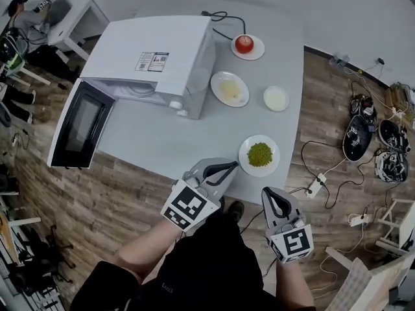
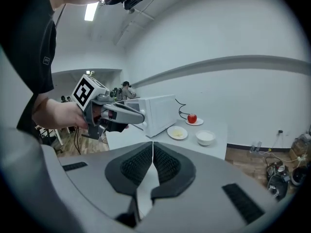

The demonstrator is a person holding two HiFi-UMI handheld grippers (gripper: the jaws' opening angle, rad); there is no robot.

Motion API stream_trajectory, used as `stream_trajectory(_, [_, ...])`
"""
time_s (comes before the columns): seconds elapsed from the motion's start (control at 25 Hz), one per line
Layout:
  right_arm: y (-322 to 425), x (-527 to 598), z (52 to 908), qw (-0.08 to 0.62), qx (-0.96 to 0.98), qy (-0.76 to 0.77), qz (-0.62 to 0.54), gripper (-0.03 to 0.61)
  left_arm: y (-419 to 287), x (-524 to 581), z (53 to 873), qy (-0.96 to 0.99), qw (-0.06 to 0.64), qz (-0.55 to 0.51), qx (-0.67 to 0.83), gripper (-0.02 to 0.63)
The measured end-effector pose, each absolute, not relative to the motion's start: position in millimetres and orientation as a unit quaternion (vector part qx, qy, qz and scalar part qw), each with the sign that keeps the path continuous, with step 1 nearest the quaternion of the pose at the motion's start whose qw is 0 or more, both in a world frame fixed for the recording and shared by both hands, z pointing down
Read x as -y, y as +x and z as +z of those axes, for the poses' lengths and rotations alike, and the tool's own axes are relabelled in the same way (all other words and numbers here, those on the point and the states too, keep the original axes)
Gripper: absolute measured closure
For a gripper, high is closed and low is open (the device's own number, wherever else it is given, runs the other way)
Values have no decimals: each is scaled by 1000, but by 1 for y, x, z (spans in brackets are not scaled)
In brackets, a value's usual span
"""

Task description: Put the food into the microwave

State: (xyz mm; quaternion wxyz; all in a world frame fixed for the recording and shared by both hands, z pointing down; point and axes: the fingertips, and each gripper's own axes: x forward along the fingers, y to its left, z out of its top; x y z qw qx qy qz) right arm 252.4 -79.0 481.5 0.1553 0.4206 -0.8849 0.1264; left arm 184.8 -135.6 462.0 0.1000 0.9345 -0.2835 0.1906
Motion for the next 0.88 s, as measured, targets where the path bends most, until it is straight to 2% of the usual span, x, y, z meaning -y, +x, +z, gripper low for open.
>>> stream_trajectory(0.28, [250,111,530,184,887,408,112,563,191,168,530,923,121,240,277,606])
stream_trajectory(0.48, [248,112,569,271,881,384,52,563,196,183,568,917,137,260,269,606])
stream_trajectory(0.76, [247,111,612,345,860,375,-25,563,201,208,612,908,171,283,255,604])
stream_trajectory(0.88, [251,107,626,379,846,370,-67,561,210,219,621,909,163,293,248,601])
